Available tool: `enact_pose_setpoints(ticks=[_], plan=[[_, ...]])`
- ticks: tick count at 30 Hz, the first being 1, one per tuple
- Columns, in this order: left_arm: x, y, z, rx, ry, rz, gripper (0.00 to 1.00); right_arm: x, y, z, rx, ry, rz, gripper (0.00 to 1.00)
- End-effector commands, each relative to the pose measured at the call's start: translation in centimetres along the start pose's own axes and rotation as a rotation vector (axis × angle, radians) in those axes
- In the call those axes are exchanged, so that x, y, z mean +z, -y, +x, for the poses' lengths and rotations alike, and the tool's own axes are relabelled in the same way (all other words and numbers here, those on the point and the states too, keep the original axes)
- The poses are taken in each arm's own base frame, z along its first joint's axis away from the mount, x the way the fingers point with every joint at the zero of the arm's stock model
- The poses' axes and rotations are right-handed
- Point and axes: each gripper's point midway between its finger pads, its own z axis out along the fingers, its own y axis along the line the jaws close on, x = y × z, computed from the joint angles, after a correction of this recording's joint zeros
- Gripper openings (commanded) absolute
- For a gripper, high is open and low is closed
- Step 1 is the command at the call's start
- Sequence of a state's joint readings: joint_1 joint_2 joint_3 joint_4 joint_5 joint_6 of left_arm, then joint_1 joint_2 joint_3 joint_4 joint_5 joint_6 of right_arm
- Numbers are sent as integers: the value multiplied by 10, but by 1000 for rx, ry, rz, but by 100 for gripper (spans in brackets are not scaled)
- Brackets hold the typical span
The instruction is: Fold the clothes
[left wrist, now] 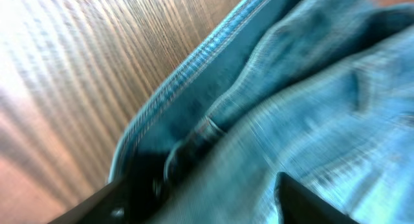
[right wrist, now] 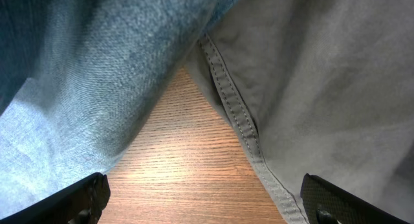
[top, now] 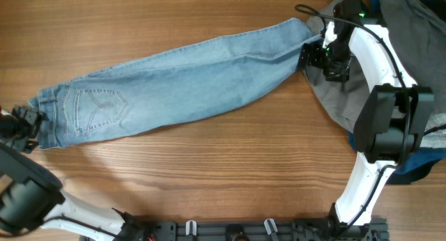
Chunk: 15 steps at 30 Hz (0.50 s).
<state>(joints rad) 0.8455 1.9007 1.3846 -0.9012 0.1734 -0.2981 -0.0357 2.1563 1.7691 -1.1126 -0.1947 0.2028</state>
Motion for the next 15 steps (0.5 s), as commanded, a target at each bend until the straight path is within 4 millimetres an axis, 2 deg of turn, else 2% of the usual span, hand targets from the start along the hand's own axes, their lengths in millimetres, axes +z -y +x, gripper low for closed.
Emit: enact_pose_setpoints(ticks=[1, 2, 4, 6, 8, 10, 12, 14, 15], plan=[[-55, -3, -2, -50, 125, -39, 79, 10, -1, 5, -13, -32, -8, 99], [-60, -9, 6, -89, 109, -66, 100, 10, -1, 5, -13, -32, -8, 100], [-51, -17, 24, -189, 29, -100, 100, 10, -1, 5, -14, -32, -7, 99], [-31, -24, 31, -217, 12, -109, 100, 10, -1, 6, -13, -36, -7, 99], [-5, -26, 23, -207, 79, -75, 100, 10, 0, 7, -13, -40, -6, 100], [10, -25, 16, -191, 136, -45, 99, 10, 0, 8, -12, -44, -5, 100], [21, -28, 17, -188, 160, -33, 90, 10, 0, 10, -10, -51, -4, 100], [25, -30, 20, -188, 156, -36, 74, 10, 0, 10, -9, -51, -4, 100], [25, -30, 20, -188, 156, -36, 61, 10, 0, 10, -9, -52, -4, 100]])
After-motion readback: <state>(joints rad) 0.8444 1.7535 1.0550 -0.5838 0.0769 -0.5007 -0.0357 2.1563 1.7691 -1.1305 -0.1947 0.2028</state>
